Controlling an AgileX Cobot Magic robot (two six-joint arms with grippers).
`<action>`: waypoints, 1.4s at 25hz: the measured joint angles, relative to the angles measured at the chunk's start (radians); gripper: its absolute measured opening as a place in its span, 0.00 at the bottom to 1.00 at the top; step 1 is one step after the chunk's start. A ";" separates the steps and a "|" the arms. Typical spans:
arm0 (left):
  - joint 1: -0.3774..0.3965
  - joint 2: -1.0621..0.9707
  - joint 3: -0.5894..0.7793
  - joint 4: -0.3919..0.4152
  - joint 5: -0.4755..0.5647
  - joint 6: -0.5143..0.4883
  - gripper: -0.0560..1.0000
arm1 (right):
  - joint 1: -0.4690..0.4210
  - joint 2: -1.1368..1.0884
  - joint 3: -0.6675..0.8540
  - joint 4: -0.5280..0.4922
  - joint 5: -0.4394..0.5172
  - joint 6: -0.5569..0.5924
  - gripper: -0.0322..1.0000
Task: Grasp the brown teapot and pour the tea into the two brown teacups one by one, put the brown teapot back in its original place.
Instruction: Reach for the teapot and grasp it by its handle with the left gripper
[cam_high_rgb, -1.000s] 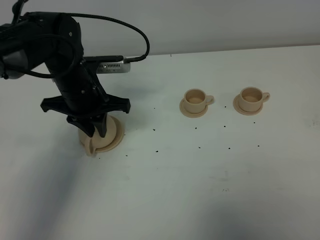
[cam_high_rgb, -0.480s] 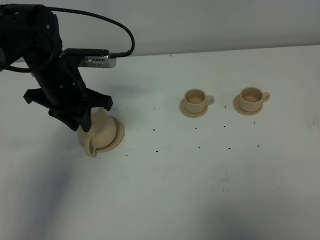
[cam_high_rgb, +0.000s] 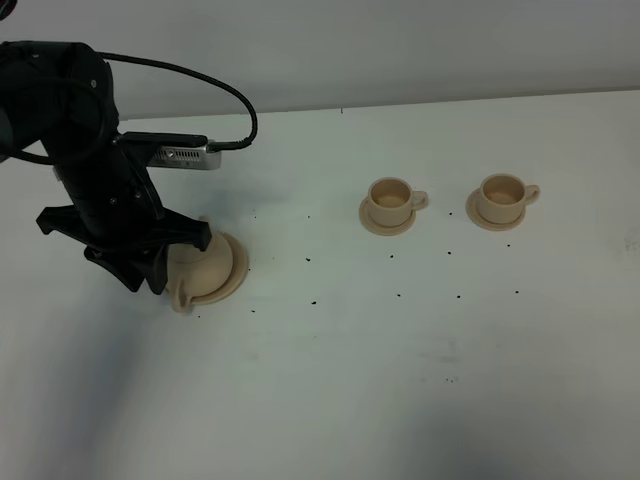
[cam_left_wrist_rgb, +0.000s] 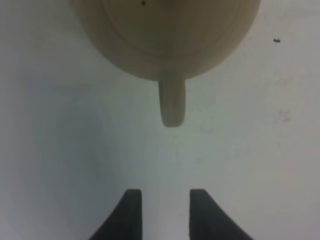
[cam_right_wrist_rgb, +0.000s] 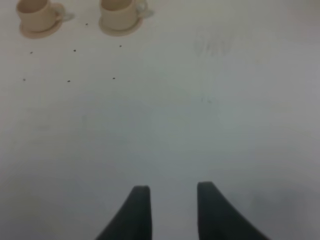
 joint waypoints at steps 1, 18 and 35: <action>0.000 0.005 0.000 0.000 -0.013 0.001 0.31 | 0.000 0.000 0.000 0.000 0.000 0.000 0.26; 0.000 0.083 0.001 -0.008 -0.125 0.012 0.48 | 0.000 0.000 0.000 0.000 0.002 0.000 0.26; 0.000 0.120 0.001 -0.044 -0.146 0.027 0.48 | 0.000 0.000 0.000 0.000 0.003 0.000 0.26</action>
